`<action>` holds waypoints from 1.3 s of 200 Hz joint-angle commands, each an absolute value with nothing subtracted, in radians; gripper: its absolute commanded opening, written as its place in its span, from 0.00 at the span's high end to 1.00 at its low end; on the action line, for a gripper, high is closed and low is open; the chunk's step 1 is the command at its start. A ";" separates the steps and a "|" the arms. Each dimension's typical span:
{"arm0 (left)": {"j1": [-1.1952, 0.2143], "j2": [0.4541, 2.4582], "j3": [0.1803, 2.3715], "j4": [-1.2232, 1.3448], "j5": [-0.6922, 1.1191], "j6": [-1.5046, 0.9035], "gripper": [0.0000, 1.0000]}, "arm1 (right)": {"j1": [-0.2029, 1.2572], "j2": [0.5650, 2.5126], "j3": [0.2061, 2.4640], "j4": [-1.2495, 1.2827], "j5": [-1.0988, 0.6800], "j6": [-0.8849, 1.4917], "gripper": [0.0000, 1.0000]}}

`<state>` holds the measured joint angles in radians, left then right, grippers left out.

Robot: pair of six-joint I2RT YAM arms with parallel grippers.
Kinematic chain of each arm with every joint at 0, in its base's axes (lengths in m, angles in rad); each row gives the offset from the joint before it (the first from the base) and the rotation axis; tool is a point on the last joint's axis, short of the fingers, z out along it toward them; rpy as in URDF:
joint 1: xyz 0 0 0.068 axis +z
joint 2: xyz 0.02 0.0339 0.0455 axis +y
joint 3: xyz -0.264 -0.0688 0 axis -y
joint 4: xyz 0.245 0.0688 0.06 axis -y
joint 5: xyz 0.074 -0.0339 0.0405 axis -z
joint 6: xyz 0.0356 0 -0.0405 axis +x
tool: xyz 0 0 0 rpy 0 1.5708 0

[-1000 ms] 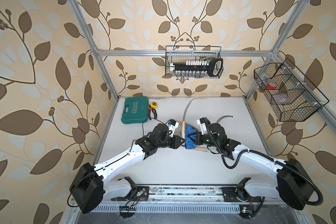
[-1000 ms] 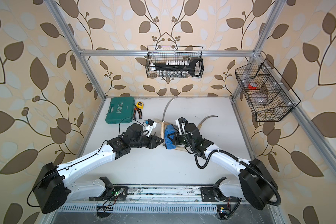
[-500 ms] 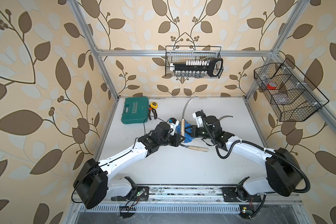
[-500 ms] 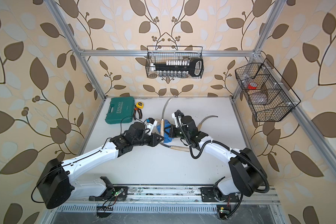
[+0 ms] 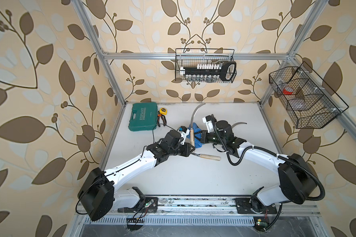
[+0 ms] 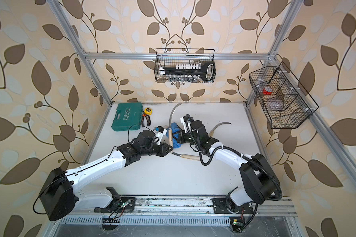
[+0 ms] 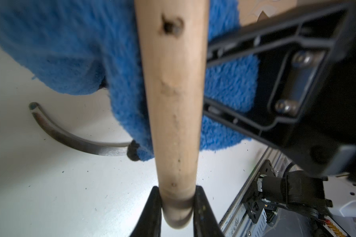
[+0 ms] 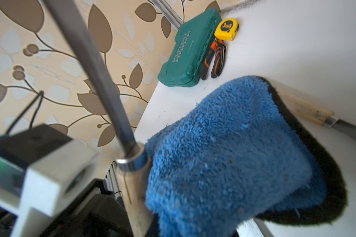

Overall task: Wipe small sickles with rags
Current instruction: Wipe the small sickle.

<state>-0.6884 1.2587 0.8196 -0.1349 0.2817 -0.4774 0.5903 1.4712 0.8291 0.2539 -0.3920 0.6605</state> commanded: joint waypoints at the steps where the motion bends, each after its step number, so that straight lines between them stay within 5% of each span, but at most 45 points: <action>1: -0.688 1.253 0.873 -0.127 0.235 -0.459 1.00 | 0.625 1.409 0.732 0.289 -0.371 0.645 1.00; 58: -0.690 1.257 0.873 -0.113 0.289 -0.455 1.00 | 0.669 1.330 0.732 0.260 -0.320 0.631 1.00; 146: -0.690 1.279 0.840 -0.090 0.324 -0.464 1.00 | 0.579 1.501 1.017 0.163 -0.380 0.588 1.00; 260: -0.689 1.286 0.889 -0.152 0.218 -0.454 1.00 | 0.686 1.345 0.696 0.229 -0.226 0.583 1.00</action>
<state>-0.6880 1.3010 0.8440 -0.1883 0.2523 -0.4770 0.6796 1.3846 0.7097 0.1841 -0.2390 0.5865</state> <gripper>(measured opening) 0.221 0.116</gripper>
